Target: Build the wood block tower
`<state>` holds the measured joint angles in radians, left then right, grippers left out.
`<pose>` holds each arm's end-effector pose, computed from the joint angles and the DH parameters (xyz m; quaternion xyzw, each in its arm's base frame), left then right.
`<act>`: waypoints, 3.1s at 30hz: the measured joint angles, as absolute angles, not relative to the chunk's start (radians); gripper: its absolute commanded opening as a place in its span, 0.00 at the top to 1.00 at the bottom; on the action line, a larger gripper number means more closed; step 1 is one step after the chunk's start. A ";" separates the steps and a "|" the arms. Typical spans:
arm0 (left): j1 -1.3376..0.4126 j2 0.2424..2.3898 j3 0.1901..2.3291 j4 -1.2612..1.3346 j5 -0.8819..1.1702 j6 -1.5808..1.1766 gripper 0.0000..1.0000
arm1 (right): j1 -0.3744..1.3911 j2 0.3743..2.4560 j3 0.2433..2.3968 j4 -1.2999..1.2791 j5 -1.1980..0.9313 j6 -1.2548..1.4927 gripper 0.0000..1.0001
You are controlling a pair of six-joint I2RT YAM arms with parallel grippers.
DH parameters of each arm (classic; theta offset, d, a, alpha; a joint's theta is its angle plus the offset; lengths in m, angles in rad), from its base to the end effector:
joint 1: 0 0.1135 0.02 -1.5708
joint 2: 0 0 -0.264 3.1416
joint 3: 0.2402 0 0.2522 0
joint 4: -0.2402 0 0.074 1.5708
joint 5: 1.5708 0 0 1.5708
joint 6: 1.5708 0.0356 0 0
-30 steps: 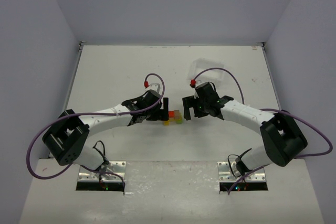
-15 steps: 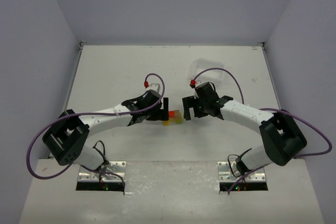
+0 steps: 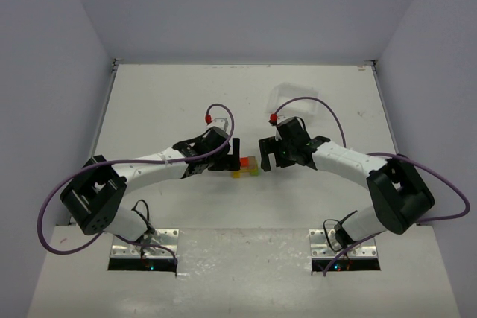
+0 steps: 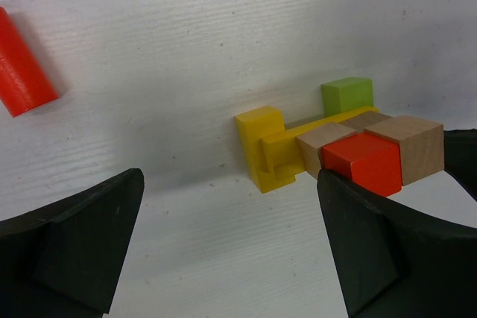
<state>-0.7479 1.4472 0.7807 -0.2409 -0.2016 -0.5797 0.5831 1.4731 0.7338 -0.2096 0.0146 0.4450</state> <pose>0.2131 -0.1880 0.1854 0.0464 0.9401 -0.1247 0.3138 0.2336 0.1535 0.1665 -0.0634 0.9499 0.1444 0.2698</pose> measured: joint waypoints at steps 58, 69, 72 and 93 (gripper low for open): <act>-0.754 1.304 0.780 -0.409 -0.382 -0.638 0.00 | 0.583 1.535 0.751 -0.134 -0.059 0.441 0.01; -0.754 1.303 0.780 -0.409 -0.382 -0.638 0.00 | 0.583 1.535 0.751 -0.133 -0.069 0.441 0.01; -0.754 1.303 0.780 -0.409 -0.382 -0.638 0.00 | 0.583 1.535 0.751 -0.133 -0.072 0.442 0.01; -0.754 1.302 0.780 -0.409 -0.385 -0.638 0.00 | 0.583 1.535 0.751 -0.131 -0.080 0.448 0.01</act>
<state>-0.7540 1.3020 0.7799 -0.4088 -0.3847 -0.6380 0.5831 1.5349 0.7506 -0.1308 -0.0799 0.4484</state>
